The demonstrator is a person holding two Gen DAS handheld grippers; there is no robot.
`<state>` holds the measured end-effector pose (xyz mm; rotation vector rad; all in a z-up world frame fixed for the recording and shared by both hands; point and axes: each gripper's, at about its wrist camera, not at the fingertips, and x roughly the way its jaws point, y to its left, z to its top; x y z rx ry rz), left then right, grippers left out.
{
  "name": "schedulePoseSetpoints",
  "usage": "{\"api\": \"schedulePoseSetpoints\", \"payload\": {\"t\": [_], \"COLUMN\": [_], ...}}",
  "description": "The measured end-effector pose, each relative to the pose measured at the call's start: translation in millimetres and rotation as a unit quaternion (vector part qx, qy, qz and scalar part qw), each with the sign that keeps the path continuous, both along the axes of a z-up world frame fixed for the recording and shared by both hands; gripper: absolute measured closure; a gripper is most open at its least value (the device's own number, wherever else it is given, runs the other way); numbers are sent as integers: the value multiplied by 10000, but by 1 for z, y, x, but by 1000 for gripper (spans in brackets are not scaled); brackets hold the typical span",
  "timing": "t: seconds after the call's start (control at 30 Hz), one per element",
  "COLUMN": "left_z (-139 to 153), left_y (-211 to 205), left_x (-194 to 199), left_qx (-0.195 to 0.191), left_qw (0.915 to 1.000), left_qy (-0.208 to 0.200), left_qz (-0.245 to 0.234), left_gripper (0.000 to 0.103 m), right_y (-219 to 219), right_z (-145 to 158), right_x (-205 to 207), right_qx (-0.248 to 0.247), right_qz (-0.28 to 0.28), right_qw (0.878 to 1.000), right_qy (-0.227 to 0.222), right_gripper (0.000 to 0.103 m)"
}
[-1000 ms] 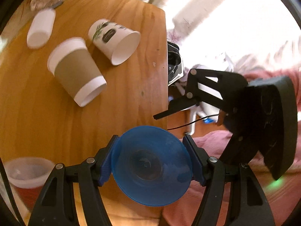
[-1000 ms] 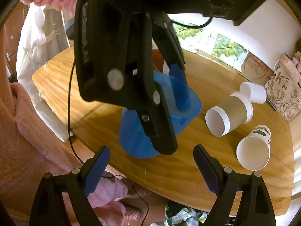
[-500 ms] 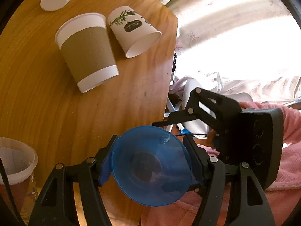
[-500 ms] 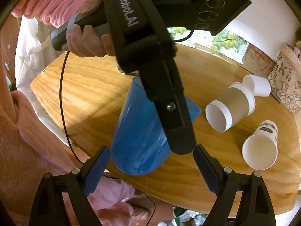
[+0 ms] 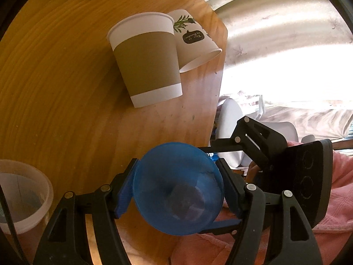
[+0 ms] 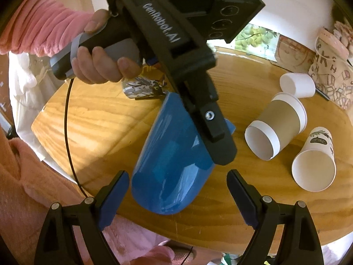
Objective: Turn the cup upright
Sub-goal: 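Grasp the blue cup with the right gripper while the left gripper releases it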
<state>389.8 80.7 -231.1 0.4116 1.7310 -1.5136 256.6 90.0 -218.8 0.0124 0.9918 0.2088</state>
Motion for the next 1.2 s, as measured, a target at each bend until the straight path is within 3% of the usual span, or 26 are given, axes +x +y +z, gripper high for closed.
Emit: {"api": "schedulePoseSetpoints", "payload": {"t": [0.33, 1.2], "left_z": [1, 22], "left_y": [13, 62], "left_x": [15, 30], "left_qx": [38, -98], "left_qw": [9998, 9977], "left_qy": [13, -187], "left_qz": [183, 649], "left_gripper": [16, 16], "right_y": [-7, -47], "right_z": [-3, -16], "right_x": [12, 36], "right_qx": [240, 754], "right_qz": [-311, -1745], "right_qw": [9992, 9817], "right_qy": [37, 99], "right_gripper": [13, 13]}}
